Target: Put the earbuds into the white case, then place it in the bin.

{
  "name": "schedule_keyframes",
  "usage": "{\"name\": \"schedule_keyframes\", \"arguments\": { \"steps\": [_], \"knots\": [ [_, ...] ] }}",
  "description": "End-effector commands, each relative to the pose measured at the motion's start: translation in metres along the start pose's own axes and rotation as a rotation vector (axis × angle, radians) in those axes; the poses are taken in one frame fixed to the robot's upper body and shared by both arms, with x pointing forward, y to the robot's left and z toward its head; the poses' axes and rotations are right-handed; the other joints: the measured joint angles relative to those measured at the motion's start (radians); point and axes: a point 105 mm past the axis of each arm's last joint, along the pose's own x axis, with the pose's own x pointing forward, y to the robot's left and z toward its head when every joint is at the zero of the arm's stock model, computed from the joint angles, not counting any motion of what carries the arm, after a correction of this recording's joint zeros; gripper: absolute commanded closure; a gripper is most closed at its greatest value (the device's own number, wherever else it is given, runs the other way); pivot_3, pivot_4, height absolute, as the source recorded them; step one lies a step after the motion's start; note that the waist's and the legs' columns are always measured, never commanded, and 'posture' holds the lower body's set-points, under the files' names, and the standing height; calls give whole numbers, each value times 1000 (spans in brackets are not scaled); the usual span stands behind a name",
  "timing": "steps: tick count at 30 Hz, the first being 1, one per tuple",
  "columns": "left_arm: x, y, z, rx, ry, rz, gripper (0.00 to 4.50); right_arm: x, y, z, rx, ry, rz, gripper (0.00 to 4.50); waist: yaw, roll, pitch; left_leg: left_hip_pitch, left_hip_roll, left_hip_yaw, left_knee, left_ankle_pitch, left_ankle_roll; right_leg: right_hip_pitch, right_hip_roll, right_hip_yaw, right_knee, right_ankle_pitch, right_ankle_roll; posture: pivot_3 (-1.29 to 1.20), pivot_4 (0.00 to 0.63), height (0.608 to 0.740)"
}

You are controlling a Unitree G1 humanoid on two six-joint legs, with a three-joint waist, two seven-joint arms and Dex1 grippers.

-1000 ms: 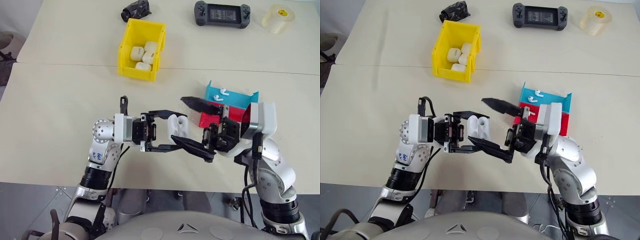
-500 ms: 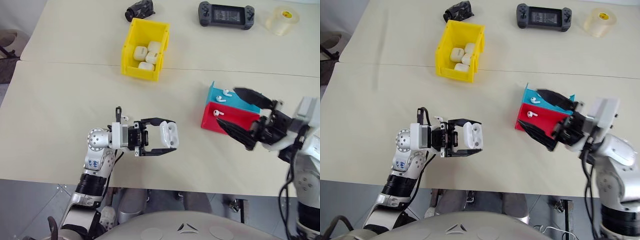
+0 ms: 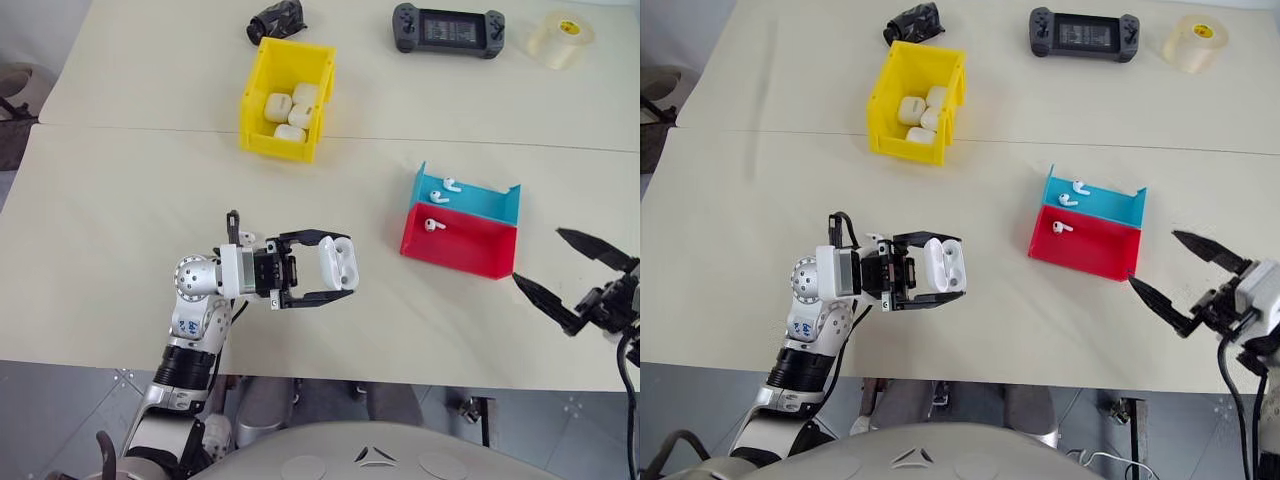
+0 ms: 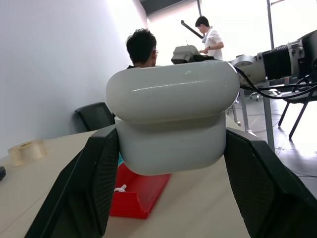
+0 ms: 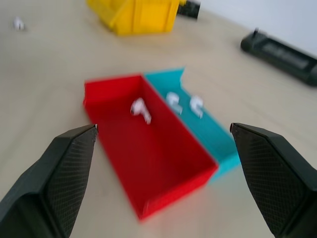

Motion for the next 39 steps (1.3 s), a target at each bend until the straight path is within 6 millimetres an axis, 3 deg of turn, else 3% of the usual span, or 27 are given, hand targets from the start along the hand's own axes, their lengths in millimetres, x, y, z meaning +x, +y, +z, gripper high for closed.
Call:
{"name": "schedule_keyframes", "arguments": {
  "steps": [1,9,13,16,21,27,39],
  "knots": [
    [2,6,5,36,-12,1,1644,-3,-5,11,-58,-34,-30,14,0,0,0,0,0,0,0,0,0,0,0,0,0,0,0,0,150,740],
    [2,13,6,39,-2,17,1644,36,3,24,-30,-60,29,14,-3,0,0,1,1,0,0,1,-2,0,0,0,1,0,0,0,150,740],
    [1,13,8,37,4,21,1644,65,6,18,-4,141,70,14,-1,1,0,0,0,-1,0,1,-1,0,-1,0,0,0,0,0,150,740],
    [1,13,10,37,5,32,1644,78,14,23,21,193,121,14,0,1,0,-1,1,-2,0,1,-1,-1,0,-1,0,0,0,0,150,740],
    [2,9,12,20,1,38,1644,88,27,23,-30,388,285,14,0,1,0,-2,0,-2,0,1,-1,-1,-1,-1,0,0,0,0,150,740],
    [5,4,11,2,-6,20,1644,108,18,21,-70,560,288,14,-1,1,0,-2,1,-2,0,1,-1,-1,0,-1,-1,0,0,0,150,740],
    [14,4,11,2,-29,12,1644,141,26,20,-234,630,397,14,-1,1,0,-3,0,-2,0,1,-1,-3,-1,-2,-2,0,0,0,150,740]
  ]
}}
